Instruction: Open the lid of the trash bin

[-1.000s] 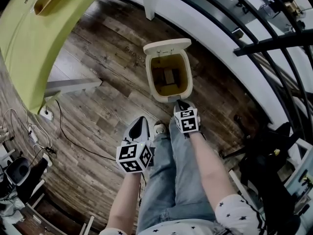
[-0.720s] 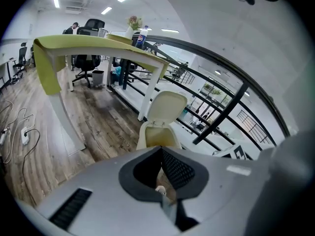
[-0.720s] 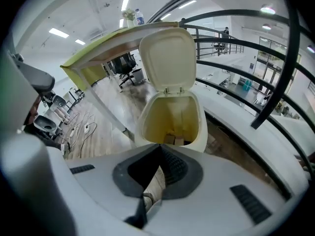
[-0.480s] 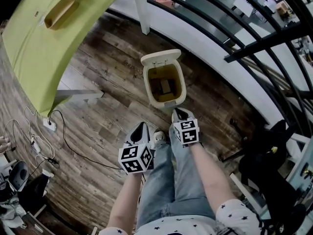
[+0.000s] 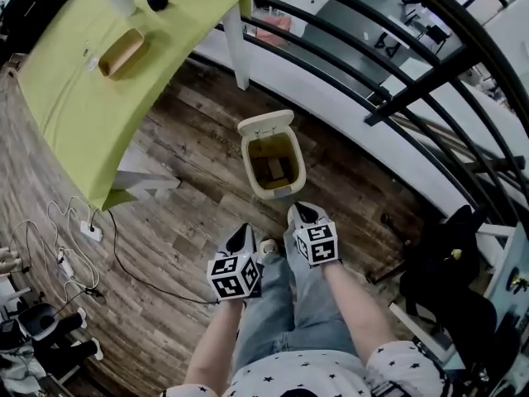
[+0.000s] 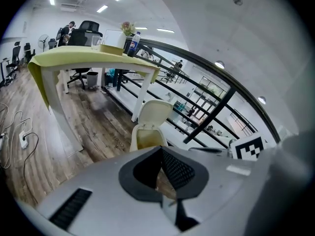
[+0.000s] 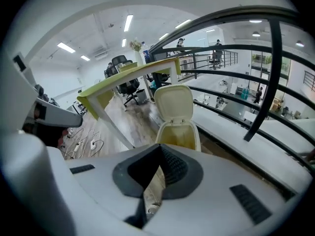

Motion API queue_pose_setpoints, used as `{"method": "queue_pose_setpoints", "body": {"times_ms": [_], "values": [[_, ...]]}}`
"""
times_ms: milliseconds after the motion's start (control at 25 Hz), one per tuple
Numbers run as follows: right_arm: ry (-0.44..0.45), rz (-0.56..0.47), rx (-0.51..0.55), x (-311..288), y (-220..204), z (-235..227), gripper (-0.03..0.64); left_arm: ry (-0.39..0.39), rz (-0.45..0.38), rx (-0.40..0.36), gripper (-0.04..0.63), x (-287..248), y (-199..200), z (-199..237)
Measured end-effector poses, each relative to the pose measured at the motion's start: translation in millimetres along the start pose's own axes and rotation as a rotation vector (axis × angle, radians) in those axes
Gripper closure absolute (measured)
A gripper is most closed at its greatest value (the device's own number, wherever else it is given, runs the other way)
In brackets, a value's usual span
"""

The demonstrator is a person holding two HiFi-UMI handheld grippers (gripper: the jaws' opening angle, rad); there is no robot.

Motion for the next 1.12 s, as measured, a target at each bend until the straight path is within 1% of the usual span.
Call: {"method": "queue_pose_setpoints", "body": {"times_ms": [200,600,920,1120], "values": [[0.019,-0.046,0.001,43.0,25.8,17.4,0.624,-0.029,0.011,0.005,0.584,22.9,9.4,-12.8],[0.057,-0.162,0.056,111.9,85.3,53.7,0.623,-0.093,-0.044,-0.057,0.584,63.5,50.3,-36.8],[0.067,-0.233,0.11,159.2,112.1,71.6,0.624,-0.13,-0.07,-0.024,0.584,93.2,67.7,-48.8],[0.074,-0.271,0.135,183.6,123.1,77.9,0.623,-0.137,-0.102,-0.032,0.584,113.8,77.6,-55.3]]}}
Point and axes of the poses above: the fingertips, and each gripper's own axes: x backward along the fingers, z to its left, y out of its top, the point moved 7 cm from there along x, backward along the fingers, and after that the axes turned 2 degrees about x, right-handed, at the moved point
